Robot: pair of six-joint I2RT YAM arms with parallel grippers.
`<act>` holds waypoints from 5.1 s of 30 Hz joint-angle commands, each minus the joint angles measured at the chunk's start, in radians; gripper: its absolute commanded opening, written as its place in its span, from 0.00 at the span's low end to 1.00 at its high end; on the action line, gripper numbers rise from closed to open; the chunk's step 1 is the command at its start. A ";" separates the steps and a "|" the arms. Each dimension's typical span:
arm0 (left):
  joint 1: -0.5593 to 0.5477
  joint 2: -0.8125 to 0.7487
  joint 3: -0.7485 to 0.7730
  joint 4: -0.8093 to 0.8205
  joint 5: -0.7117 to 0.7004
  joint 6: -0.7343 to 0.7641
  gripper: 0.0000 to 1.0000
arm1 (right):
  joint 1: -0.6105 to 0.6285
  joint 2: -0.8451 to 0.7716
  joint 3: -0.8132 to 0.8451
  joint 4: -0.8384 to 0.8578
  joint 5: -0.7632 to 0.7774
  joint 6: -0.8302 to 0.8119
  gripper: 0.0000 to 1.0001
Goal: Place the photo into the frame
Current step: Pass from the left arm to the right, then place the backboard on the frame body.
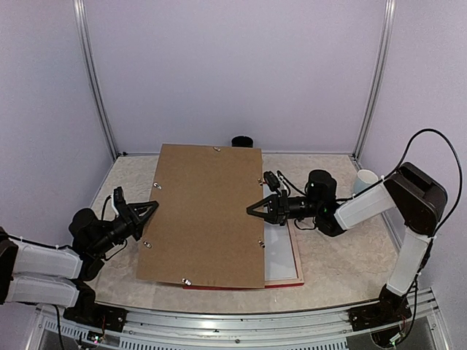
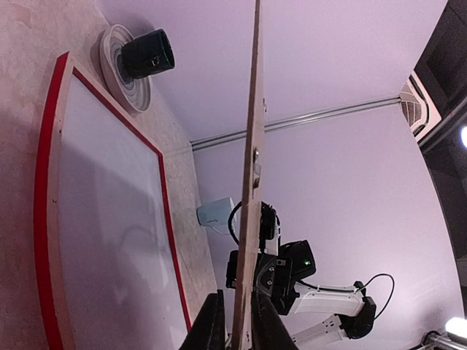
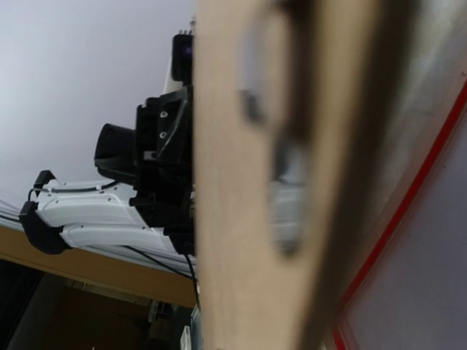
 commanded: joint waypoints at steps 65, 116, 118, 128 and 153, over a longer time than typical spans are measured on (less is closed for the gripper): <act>0.025 -0.023 0.011 -0.186 -0.020 0.071 0.52 | -0.327 0.096 0.118 -0.673 -0.233 -0.400 0.00; -0.098 -0.037 0.172 -0.556 -0.131 0.279 0.54 | -0.302 0.063 0.291 -1.176 0.144 -0.672 0.58; -0.099 -0.041 0.181 -0.585 -0.137 0.294 0.54 | -0.302 0.041 0.298 -1.215 0.191 -0.684 0.61; -0.127 -0.068 0.243 -0.748 -0.195 0.384 0.61 | -0.264 -0.086 0.328 -1.413 0.550 -0.741 0.69; -0.482 0.415 0.750 -1.288 -0.401 0.753 0.69 | -0.065 -0.156 0.269 -1.425 0.883 -0.737 0.73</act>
